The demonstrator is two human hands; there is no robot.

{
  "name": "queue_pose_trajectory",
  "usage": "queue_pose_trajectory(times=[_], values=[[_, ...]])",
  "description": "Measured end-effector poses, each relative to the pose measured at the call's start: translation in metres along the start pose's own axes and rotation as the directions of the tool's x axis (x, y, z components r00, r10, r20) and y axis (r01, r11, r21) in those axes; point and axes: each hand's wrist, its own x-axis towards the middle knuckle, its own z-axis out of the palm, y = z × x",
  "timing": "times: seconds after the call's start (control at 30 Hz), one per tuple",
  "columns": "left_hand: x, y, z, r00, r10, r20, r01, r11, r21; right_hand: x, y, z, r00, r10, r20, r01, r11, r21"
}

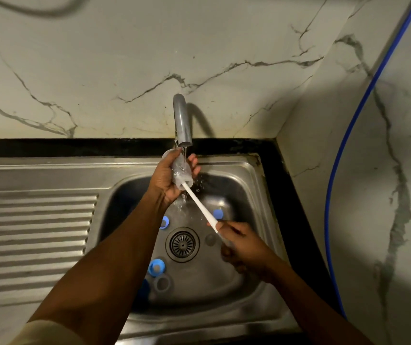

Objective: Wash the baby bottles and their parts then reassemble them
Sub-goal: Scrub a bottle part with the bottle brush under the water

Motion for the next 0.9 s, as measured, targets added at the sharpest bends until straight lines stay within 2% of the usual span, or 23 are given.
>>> queue_pose_trajectory(times=[0.03, 0.07, 0.1, 0.13, 0.2, 0.23, 0.27, 0.3, 0.33, 0.37, 0.4, 0.43, 0.5, 0.53, 0.57, 0.63, 0.7, 0.73, 0.77, 0.8, 0.83, 0.87, 0.9], values=[[0.003, -0.004, -0.001, 0.995, 0.067, -0.07, -0.056, 0.989, 0.139, 0.005, 0.005, -0.003, 0.986, -0.138, -0.094, 0.11, 0.96, -0.259], [0.006, -0.009, -0.001, 0.975, 0.158, -0.156, -0.103, 0.944, 0.313, 0.011, 0.01, -0.007, 0.953, -0.274, -0.127, 0.17, 0.835, -0.523], [0.008, -0.014, -0.002, 0.943, 0.255, -0.213, -0.138, 0.883, 0.448, 0.014, 0.013, -0.009, 0.93, -0.346, -0.129, 0.168, 0.708, -0.686], [0.008, -0.018, -0.001, 0.923, 0.315, -0.221, -0.165, 0.842, 0.513, 0.016, 0.015, -0.009, 0.919, -0.367, -0.145, 0.137, 0.642, -0.754], [0.005, -0.02, 0.002, 0.928, 0.311, -0.205, -0.184, 0.861, 0.475, 0.015, 0.014, -0.002, 0.91, -0.386, -0.152, 0.155, 0.656, -0.739], [0.004, -0.018, 0.002, 0.945, 0.269, -0.186, -0.177, 0.899, 0.402, 0.014, 0.012, 0.002, 0.91, -0.388, -0.149, 0.202, 0.727, -0.657], [0.003, -0.013, -0.001, 0.967, 0.204, -0.152, -0.151, 0.94, 0.306, 0.011, 0.009, 0.004, 0.924, -0.346, -0.163, 0.231, 0.844, -0.483], [0.002, -0.007, -0.006, 0.984, 0.145, -0.104, -0.12, 0.97, 0.211, 0.007, 0.004, 0.004, 0.961, -0.232, -0.149, 0.193, 0.951, -0.24], [0.002, -0.001, -0.011, 0.993, 0.102, -0.055, -0.094, 0.987, 0.132, 0.002, -0.001, 0.004, 0.992, -0.093, -0.082, 0.091, 0.996, -0.026], [0.003, 0.005, -0.014, 0.997, 0.075, -0.018, -0.073, 0.994, 0.076, -0.002, -0.005, 0.003, 1.0, 0.002, 0.01, -0.003, 0.997, 0.076], [0.003, 0.009, -0.013, 0.998, 0.052, 0.02, -0.052, 0.998, 0.019, -0.006, -0.008, 0.003, 0.995, 0.037, 0.089, -0.045, 0.996, 0.083], [0.004, 0.012, -0.013, 0.999, 0.03, 0.038, -0.03, 0.999, -0.015, -0.005, -0.006, 0.004, 0.992, 0.034, 0.121, -0.043, 0.997, 0.071], [0.005, 0.014, -0.007, 0.999, 0.035, 0.005, -0.035, 0.999, 0.035, 0.002, 0.0, 0.003, 0.996, -0.085, 0.029, 0.086, 0.996, -0.021], [0.007, 0.013, -0.005, 0.994, 0.086, -0.061, -0.077, 0.987, 0.144, 0.007, 0.004, -0.001, 0.98, -0.192, -0.05, 0.179, 0.964, -0.194], [0.009, 0.01, -0.005, 0.976, 0.174, -0.131, -0.132, 0.95, 0.282, 0.013, 0.008, -0.006, 0.952, -0.291, -0.09, 0.232, 0.884, -0.405], [0.013, 0.0, -0.008, 0.926, 0.325, -0.19, -0.203, 0.857, 0.474, 0.021, 0.013, -0.012, 0.93, -0.346, -0.126, 0.155, 0.678, -0.718], [0.013, -0.009, -0.008, 0.92, 0.329, -0.215, -0.191, 0.853, 0.486, 0.021, 0.018, -0.009, 0.913, -0.366, -0.18, 0.095, 0.621, -0.778], [0.011, -0.011, -0.008, 0.926, 0.305, -0.221, -0.18, 0.874, 0.451, 0.019, 0.017, -0.005, 0.912, -0.376, -0.165, 0.137, 0.658, -0.74], [0.011, -0.01, -0.01, 0.939, 0.267, -0.216, -0.162, 0.9, 0.405, 0.016, 0.016, -0.001, 0.914, -0.373, -0.16, 0.196, 0.751, -0.631], [0.01, -0.008, -0.012, 0.957, 0.224, -0.186, -0.154, 0.931, 0.33, 0.011, 0.011, 0.003, 0.932, -0.323, -0.164, 0.229, 0.876, -0.425], [0.007, -0.004, -0.013, 0.971, 0.184, -0.155, -0.143, 0.96, 0.242, 0.007, 0.006, 0.006, 0.972, -0.195, -0.129, 0.17, 0.969, -0.181], [0.007, 0.001, -0.014, 0.98, 0.147, -0.133, -0.128, 0.982, 0.141, 0.002, 0.0, 0.009, 0.996, -0.064, -0.057, 0.065, 0.998, 0.007], [0.006, 0.005, -0.011, 0.986, 0.113, -0.125, -0.108, 0.993, 0.047, -0.001, -0.006, 0.011, 1.0, 0.013, 0.011, -0.014, 0.997, 0.078]])
